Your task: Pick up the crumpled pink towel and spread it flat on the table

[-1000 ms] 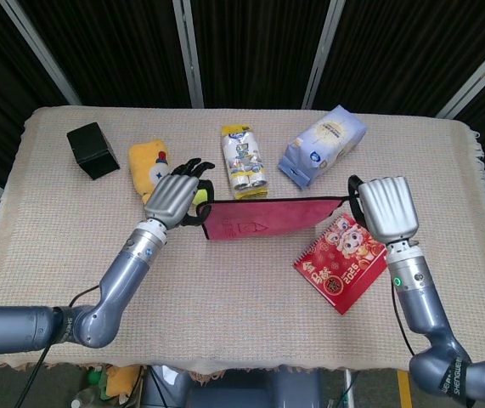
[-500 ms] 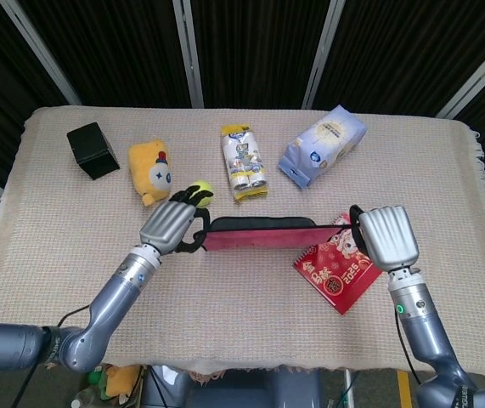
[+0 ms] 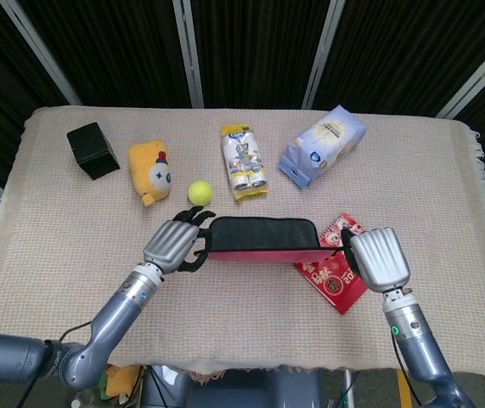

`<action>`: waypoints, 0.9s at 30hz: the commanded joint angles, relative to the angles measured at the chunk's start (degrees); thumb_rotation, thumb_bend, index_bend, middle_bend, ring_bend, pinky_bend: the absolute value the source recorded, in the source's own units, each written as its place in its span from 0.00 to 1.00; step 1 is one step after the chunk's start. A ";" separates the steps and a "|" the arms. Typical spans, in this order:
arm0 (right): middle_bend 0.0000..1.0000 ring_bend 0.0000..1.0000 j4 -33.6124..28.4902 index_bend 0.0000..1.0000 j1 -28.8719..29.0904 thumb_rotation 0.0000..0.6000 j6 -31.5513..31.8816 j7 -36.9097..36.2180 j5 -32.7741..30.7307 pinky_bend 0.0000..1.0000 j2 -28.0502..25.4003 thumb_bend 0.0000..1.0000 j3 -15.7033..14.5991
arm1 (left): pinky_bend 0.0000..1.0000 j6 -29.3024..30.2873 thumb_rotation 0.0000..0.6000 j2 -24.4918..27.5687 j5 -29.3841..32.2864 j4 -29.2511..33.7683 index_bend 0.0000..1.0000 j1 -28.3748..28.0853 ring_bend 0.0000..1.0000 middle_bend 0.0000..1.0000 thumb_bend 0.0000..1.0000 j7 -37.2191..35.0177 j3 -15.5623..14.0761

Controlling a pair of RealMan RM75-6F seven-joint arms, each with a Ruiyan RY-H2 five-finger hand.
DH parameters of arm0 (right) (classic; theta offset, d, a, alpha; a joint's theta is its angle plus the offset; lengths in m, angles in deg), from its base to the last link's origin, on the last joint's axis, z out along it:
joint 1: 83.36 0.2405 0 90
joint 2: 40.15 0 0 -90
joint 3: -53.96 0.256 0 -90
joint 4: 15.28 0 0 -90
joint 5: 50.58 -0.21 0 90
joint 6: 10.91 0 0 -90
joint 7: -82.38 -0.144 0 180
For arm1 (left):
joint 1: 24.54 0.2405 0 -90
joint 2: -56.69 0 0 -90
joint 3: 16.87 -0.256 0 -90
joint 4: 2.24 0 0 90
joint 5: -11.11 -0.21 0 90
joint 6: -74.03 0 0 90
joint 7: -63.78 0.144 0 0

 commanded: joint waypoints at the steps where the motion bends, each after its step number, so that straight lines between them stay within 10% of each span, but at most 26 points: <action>1: 1.00 1.00 0.25 0.66 -0.60 1.00 -0.10 0.52 0.28 0.97 0.40 0.61 -0.62 | 0.12 -0.02 1.00 -0.88 -0.36 0.06 0.66 0.30 0.00 0.11 0.45 0.54 -0.77; 27: 1.00 1.00 2.06 0.66 -5.88 1.00 -1.27 -0.08 5.86 0.97 2.65 0.61 -4.60 | 0.12 1.86 1.00 -7.92 -4.45 0.32 0.65 3.21 0.00 0.11 0.45 5.72 -4.70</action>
